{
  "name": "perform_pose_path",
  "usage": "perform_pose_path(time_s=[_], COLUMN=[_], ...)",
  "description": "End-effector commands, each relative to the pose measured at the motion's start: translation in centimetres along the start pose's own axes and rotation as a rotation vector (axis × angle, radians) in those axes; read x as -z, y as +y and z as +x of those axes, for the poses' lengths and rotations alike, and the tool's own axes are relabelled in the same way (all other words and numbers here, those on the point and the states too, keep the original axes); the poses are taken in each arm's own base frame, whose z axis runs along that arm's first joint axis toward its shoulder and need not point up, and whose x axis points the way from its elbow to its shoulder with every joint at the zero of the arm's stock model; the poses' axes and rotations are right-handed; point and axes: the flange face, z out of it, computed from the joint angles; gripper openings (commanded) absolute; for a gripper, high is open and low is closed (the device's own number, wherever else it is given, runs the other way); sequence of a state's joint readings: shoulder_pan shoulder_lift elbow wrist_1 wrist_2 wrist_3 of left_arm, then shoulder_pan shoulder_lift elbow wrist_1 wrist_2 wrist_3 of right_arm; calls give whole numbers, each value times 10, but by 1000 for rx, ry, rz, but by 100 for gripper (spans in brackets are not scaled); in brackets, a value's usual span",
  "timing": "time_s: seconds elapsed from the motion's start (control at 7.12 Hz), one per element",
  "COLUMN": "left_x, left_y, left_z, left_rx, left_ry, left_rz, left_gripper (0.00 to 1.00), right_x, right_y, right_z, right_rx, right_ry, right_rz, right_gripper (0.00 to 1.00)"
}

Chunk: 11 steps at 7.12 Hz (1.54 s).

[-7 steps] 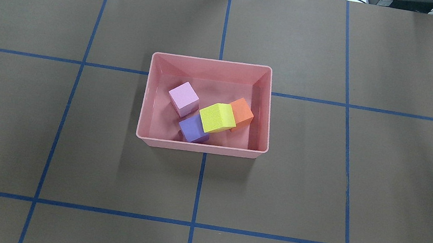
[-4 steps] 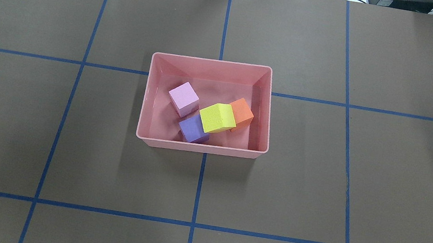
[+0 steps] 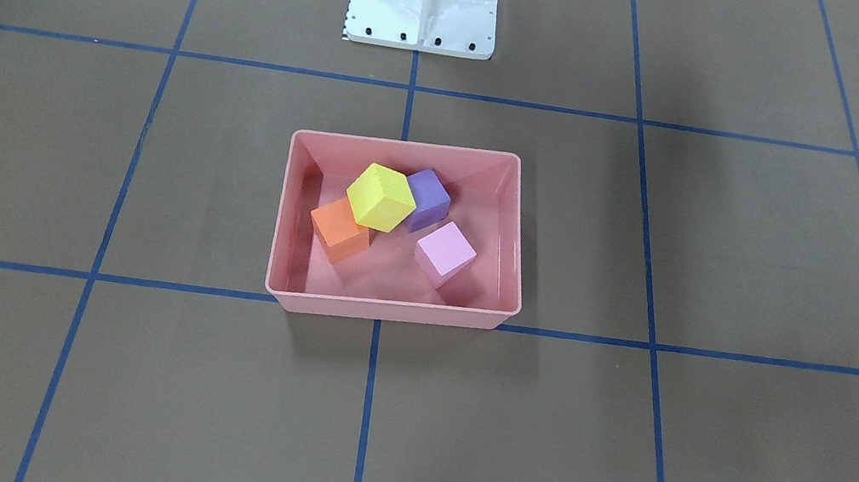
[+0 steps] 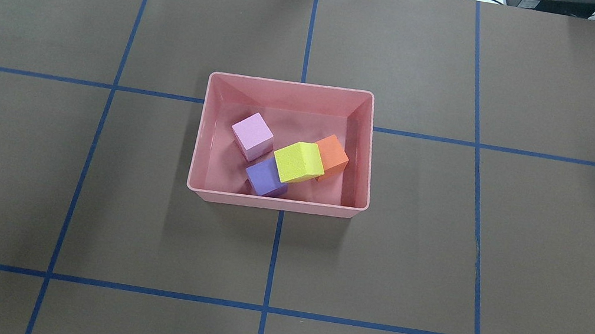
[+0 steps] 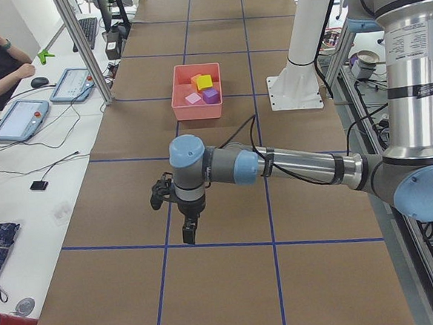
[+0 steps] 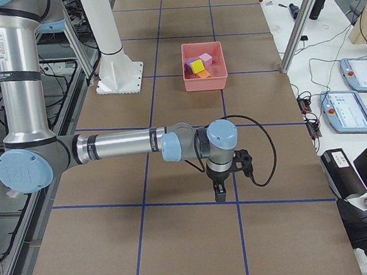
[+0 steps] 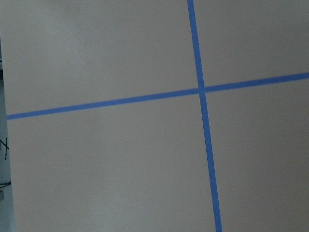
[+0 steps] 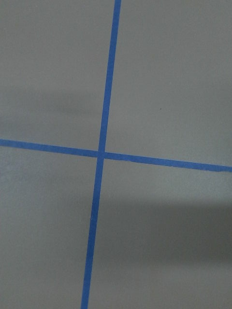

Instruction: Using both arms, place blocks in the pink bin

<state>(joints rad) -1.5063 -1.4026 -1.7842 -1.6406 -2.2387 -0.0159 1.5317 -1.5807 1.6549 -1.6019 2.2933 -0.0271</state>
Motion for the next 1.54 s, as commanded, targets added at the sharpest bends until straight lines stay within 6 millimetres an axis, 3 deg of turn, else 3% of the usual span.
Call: perform_pose_path(time_s=[0.0, 0.28, 0.56, 0.98, 1.4], left_x=[-8, 6, 20, 16, 16], left_y=[18, -1, -34, -35, -36], left_z=[-2, 4, 13, 9, 10], left_rx=[18, 5, 30, 36, 34], left_ry=[115, 103, 98, 100, 100], left_rz=[0, 32, 4, -4, -2], left_gripper=[100, 100, 100, 100, 100], right_x=[5, 12, 12, 23, 30], right_y=[-3, -12, -12, -21, -11], right_z=[-6, -12, -13, -16, -2], right_rx=[-16, -4, -5, -1, -39], right_ry=[-35, -35, -48, -57, -124], right_rz=[11, 25, 26, 46, 61], right_gripper=[100, 100, 100, 100, 100])
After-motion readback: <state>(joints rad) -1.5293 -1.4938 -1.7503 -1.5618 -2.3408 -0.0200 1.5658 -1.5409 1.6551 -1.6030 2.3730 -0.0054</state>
